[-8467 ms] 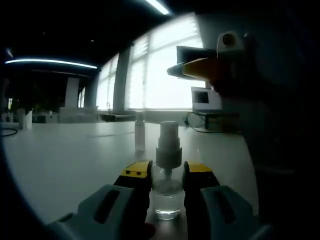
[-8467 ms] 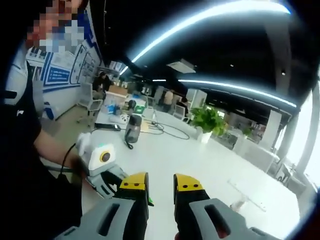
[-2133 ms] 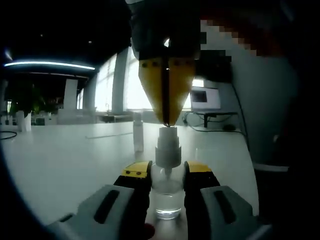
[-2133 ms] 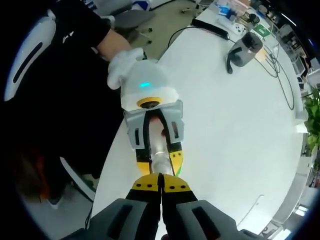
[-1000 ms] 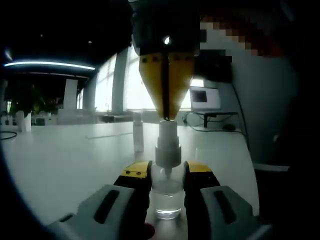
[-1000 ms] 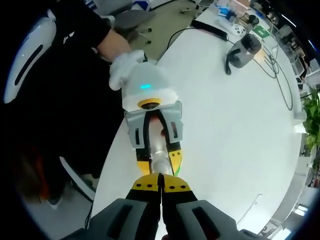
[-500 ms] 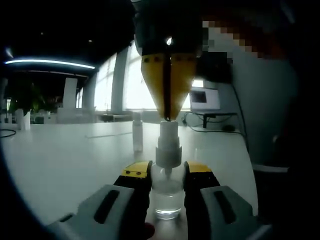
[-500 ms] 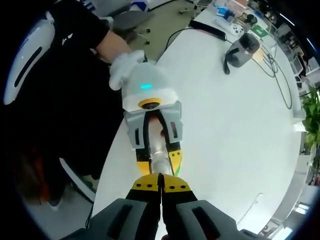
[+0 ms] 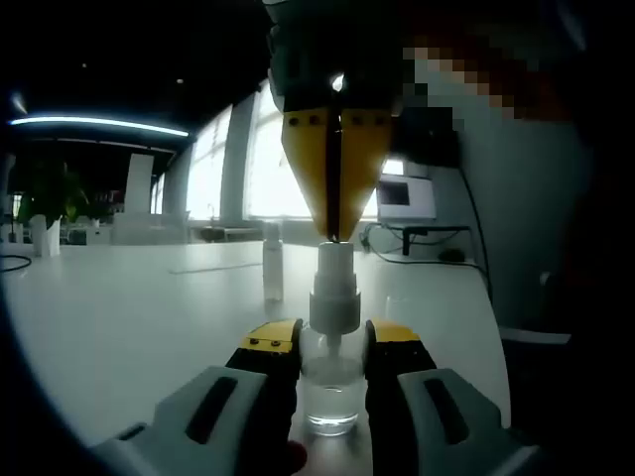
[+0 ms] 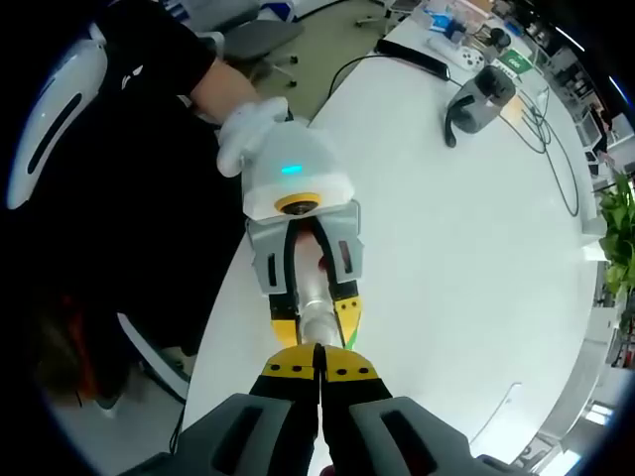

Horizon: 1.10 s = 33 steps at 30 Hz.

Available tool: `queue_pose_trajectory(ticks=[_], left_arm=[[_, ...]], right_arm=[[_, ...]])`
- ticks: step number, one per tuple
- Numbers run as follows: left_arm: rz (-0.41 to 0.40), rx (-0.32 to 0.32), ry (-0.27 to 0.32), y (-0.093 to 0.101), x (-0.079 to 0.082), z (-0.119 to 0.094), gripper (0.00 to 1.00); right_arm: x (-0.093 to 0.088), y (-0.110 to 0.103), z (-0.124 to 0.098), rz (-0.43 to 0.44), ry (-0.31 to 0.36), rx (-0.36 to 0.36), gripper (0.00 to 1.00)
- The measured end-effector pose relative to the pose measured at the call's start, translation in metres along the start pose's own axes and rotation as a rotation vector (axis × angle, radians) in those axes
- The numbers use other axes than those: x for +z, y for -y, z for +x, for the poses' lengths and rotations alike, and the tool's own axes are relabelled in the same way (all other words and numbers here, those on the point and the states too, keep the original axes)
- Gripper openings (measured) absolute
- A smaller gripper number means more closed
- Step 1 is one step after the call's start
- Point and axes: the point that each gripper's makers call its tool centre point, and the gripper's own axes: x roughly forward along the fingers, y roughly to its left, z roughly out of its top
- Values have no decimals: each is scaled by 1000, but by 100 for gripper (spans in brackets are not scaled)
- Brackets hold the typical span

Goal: Clamp pump bottle remove cover press pump head put on cover

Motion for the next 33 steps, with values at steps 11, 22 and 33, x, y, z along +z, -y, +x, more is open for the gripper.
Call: queue_pose_trajectory(ticks=[11,22,33], left_arm=[[4,0,1,0,0,0,16],[5,0,1,0,0,0,16],[6,2,1,-1,0,-1,16]], right_arm=[[0,0,0,0,-10,8,0],[1,-1,1,-8,-27,5,0],[1,-2,7,-6,-51,10,0]])
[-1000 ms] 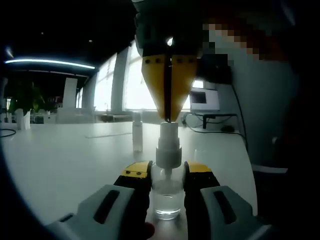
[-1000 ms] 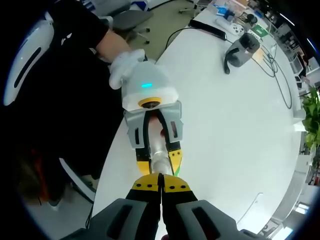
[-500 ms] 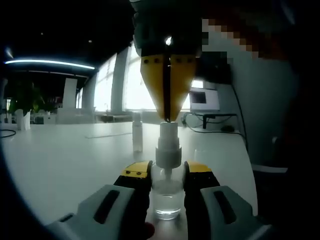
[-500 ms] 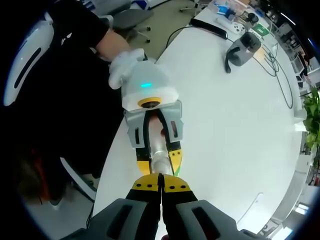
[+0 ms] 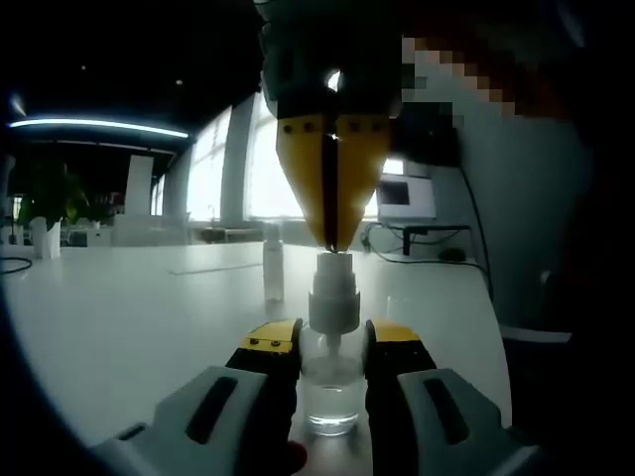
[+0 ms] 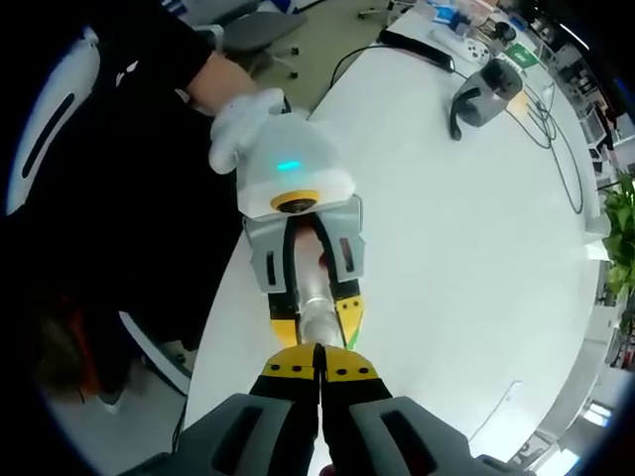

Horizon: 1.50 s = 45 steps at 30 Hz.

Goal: Clamp pump bottle remove cover press pump head put on cover

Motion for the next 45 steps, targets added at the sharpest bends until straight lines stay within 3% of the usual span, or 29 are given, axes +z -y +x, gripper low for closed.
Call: queue_pose_trajectory(ticks=[45], left_arm=[[0,-1,0,0,0,0,16]], right_arm=[[-1,1,-7,-11,28,3,0]])
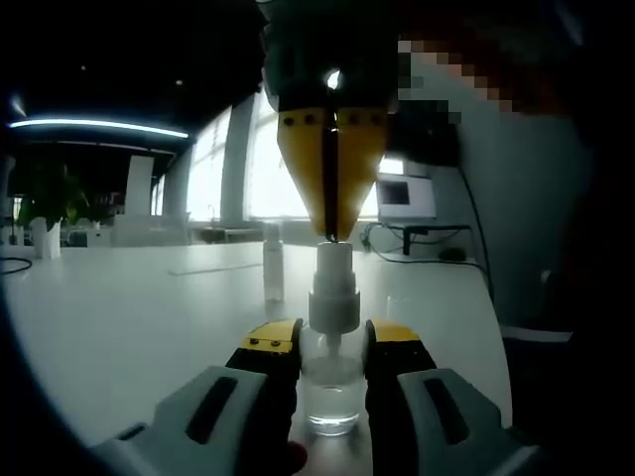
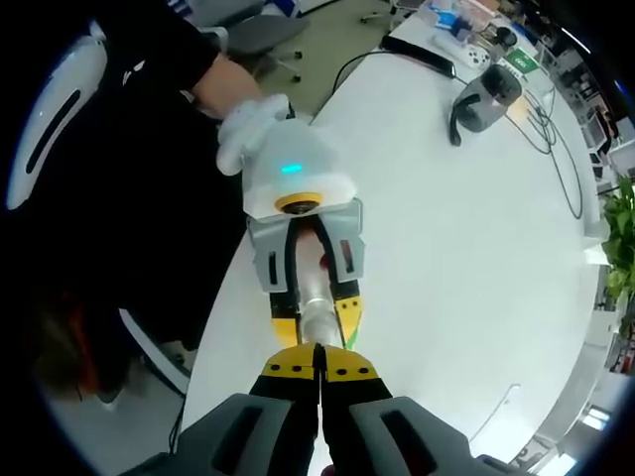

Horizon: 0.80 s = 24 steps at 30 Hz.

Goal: Clamp pump bottle remove cover press pump head put on cover

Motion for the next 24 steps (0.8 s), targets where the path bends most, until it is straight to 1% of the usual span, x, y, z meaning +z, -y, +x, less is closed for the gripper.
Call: queue_pose_trajectory(ticks=[10,19,24], left_arm=[[1,0,0,0,0,0,16],[1,1,0,1,0,0,16],[1,0,0,1,0,1,16]], right_arm=[[0,0,0,-2,-9,-4,0],[-1,0,0,-6,-23,9,0],[-1,0,0,8,-10,9,0]])
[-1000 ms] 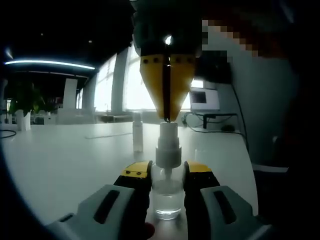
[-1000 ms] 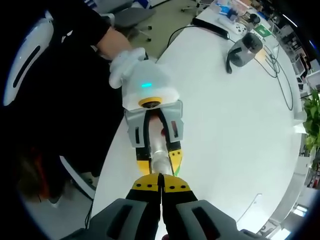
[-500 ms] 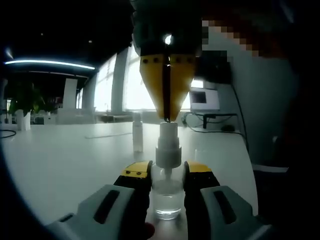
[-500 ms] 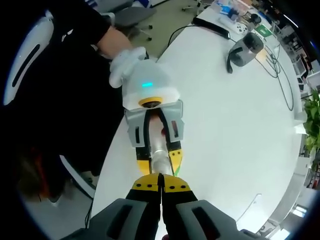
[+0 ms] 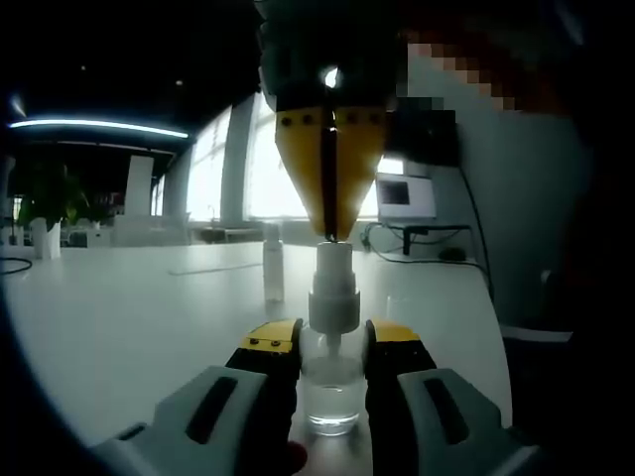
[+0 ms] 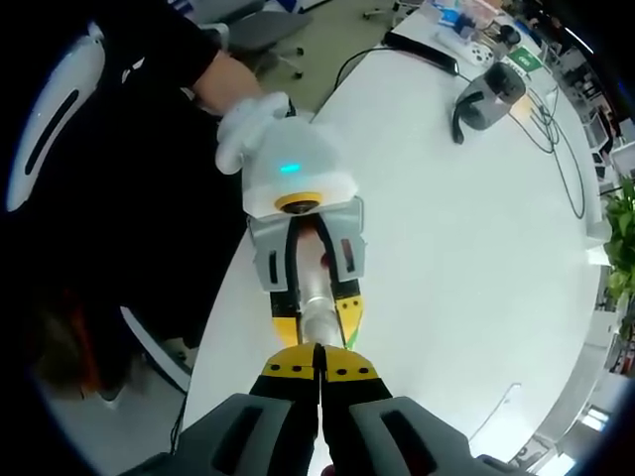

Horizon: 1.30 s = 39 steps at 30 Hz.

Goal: Clamp pump bottle remove cover press pump head put on cover

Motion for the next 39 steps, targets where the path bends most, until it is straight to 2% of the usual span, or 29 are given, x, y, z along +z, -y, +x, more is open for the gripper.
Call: queue_pose_trajectory(ticks=[6,14,21,39], left_arm=[[1,1,0,0,0,0,16],[2,2,0,0,0,0,16],[3,1,0,0,1,0,16],[4,0,1,0,1,0,16]], right_arm=[[0,1,2,31,18,9,0],[0,0,6,24,4,10,0],[-1,1,0,51,29,12,0],[2,0,-1,12,26,-1,0]])
